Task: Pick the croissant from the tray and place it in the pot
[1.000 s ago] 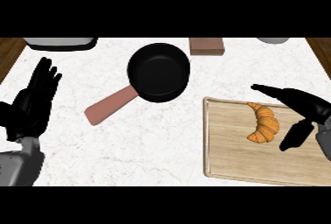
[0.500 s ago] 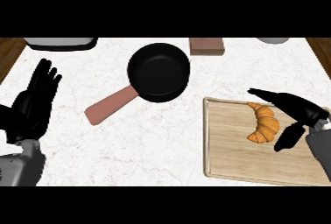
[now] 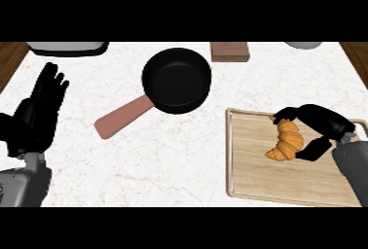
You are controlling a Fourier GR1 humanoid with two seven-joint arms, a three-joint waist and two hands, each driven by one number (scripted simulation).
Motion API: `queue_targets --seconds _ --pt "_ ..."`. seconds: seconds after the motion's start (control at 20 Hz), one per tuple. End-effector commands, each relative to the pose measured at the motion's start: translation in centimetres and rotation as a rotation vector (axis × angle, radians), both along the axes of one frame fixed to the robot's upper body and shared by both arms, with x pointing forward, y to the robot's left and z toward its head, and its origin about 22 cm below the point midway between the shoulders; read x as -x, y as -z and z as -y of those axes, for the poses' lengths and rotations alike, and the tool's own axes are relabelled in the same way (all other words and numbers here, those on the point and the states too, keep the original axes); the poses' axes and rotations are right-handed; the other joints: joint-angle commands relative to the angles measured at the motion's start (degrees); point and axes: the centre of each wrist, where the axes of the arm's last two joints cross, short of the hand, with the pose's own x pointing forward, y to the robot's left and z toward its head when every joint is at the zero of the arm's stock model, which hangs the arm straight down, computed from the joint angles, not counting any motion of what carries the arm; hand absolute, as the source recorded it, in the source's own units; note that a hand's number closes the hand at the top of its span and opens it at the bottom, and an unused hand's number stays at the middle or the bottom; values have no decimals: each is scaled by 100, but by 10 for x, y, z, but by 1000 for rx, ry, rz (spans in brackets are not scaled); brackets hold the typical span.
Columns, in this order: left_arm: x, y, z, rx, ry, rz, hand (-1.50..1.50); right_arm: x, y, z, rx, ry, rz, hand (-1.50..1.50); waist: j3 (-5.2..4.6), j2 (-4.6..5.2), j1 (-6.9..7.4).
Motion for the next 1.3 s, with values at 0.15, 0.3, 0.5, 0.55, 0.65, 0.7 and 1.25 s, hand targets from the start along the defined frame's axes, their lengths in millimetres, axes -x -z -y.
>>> queue_targets --seconds 0.15,0.3,0.5,0.55,0.65,0.7,1.25 --pt "4 -2 -17 0 -16 -6 0 10 26 8 -9 -71 22 150 12 8 -7" --pt "18 3 -4 0 2 -10 0 8 25 -5 4 -76 15 150 11 4 -6" --pt "0 3 3 -12 -13 -24 0 13 15 -124 -39 -271 68 150 -2 -49 -53" --pt "4 5 10 0 15 -27 0 22 19 -165 -66 -352 78 150 -7 -88 56" --pt "0 4 9 -3 26 -20 0 36 5 -230 -77 -511 104 150 -28 -104 230" --pt "-2 5 10 -15 46 -26 0 48 1 -261 -102 -578 113 150 -35 -87 323" --pt "-2 13 7 15 30 -35 0 143 -52 -306 -364 -315 282 150 7 -74 136"
